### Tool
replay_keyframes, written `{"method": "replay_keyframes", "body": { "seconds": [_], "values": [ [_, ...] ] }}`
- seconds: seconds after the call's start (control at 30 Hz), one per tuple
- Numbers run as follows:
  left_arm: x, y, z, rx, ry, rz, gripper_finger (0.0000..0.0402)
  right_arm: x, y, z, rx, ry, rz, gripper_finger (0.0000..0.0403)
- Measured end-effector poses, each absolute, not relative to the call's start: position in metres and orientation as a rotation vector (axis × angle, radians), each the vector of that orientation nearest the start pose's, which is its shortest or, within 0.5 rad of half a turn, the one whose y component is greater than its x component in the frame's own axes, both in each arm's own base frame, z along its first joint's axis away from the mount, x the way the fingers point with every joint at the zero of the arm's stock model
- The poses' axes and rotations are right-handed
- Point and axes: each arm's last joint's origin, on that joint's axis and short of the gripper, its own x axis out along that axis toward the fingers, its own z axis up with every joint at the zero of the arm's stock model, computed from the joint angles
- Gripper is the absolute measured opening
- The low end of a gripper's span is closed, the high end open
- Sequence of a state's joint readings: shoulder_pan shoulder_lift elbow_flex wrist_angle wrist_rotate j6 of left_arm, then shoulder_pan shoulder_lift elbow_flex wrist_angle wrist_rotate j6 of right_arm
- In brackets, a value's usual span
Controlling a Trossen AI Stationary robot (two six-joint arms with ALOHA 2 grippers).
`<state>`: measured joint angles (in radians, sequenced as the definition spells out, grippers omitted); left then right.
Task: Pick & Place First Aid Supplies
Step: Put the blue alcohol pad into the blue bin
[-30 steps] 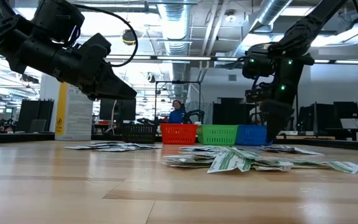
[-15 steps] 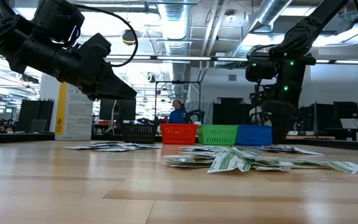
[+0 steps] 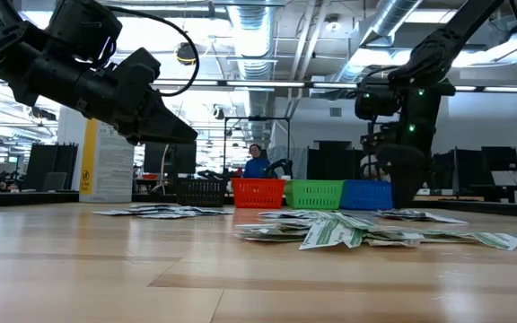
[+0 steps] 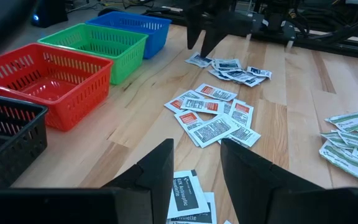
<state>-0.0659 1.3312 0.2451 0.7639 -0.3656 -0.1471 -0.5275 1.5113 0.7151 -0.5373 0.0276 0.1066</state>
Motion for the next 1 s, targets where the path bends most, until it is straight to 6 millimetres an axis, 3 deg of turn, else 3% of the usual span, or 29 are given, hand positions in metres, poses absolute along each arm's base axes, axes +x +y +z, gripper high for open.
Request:
{"method": "replay_keyframes", "body": {
  "seconds": [0.37, 0.63, 1.0],
  "values": [
    [0.215, -0.004, 0.141, -0.075, 0.293, 0.319, 0.0134, 0.209, -0.131, 0.12, 0.475, 1.342, -0.543, 0.0196],
    [0.215, -0.004, 0.141, -0.075, 0.293, 0.319, 0.0134, 0.209, -0.131, 0.118, 0.477, 1.353, -0.541, 0.019],
    [0.215, -0.004, 0.141, -0.076, 0.293, 0.32, 0.0134, 0.208, -0.131, 0.118, 0.478, 1.359, -0.544, 0.0111]
  ]
}}
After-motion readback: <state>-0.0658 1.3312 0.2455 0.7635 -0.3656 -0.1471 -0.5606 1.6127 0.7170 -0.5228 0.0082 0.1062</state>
